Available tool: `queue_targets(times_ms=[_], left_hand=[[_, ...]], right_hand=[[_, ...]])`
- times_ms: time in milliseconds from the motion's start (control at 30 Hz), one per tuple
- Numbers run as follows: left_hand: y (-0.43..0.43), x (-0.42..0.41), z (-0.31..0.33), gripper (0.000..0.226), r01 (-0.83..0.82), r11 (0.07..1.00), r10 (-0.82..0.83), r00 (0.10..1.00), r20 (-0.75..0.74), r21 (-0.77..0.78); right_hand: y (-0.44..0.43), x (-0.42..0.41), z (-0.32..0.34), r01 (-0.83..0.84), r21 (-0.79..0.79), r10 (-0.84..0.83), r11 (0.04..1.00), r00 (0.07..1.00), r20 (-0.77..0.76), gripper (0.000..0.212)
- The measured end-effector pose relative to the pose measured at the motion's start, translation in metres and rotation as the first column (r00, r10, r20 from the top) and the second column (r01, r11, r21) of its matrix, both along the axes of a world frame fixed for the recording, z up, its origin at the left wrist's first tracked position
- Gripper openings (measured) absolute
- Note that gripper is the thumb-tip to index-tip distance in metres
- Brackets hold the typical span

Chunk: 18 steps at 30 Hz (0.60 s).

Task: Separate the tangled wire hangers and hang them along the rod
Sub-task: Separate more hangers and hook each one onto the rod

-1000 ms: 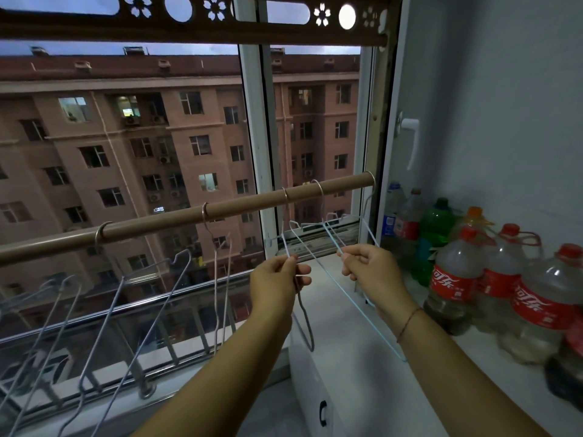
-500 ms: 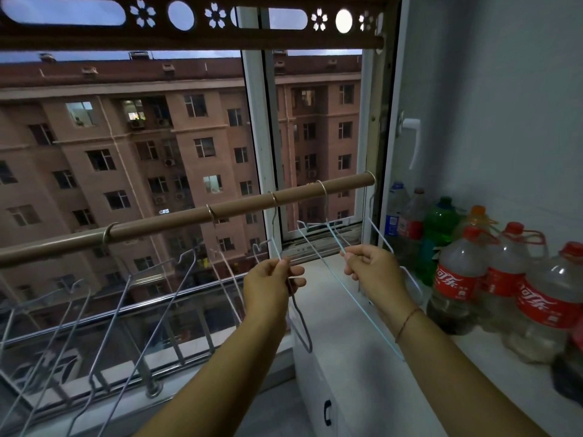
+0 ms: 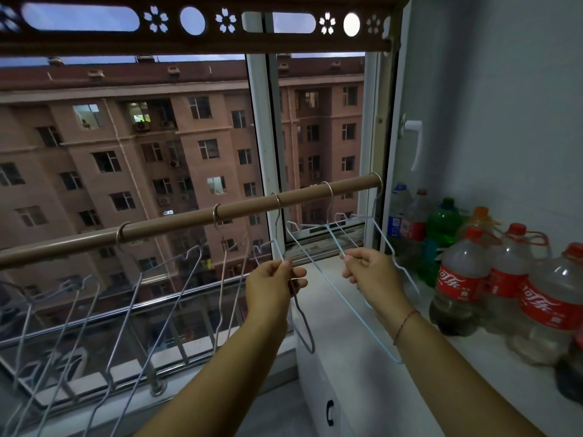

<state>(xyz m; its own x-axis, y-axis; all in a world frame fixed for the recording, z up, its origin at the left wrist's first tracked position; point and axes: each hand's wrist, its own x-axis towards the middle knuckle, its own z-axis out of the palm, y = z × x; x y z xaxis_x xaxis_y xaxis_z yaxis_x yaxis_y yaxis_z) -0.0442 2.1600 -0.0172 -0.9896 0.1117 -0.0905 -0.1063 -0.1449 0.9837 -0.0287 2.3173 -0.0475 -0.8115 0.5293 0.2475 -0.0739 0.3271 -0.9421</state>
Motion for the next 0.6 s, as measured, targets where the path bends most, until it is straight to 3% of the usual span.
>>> queue_targets(times_ms=[233,333,500,600], left_hand=[[-0.007,0.007,0.002,0.027,0.072,0.996,-0.07,0.997,0.044,-0.05],[-0.012,0.014,0.005,0.029,0.123,0.989,-0.119,0.992,0.044,-0.084],[-0.034,0.031,0.01,0.036,0.169,0.949,-0.169,0.985,0.025,-0.267],[-0.056,0.044,0.017,0.03,0.171,0.951,-0.175,0.985,0.008,-0.259]], right_hand=[[-0.002,0.005,-0.004,-0.083,-0.012,0.083,0.997,0.994,0.077,0.023],[-0.005,0.01,0.002,-0.027,0.108,0.018,0.994,0.996,0.089,0.032],[-0.032,0.023,0.022,0.091,0.316,-0.079,0.944,0.996,-0.051,0.043],[-0.061,0.031,0.035,0.02,0.342,0.031,0.939,0.989,-0.144,0.04]])
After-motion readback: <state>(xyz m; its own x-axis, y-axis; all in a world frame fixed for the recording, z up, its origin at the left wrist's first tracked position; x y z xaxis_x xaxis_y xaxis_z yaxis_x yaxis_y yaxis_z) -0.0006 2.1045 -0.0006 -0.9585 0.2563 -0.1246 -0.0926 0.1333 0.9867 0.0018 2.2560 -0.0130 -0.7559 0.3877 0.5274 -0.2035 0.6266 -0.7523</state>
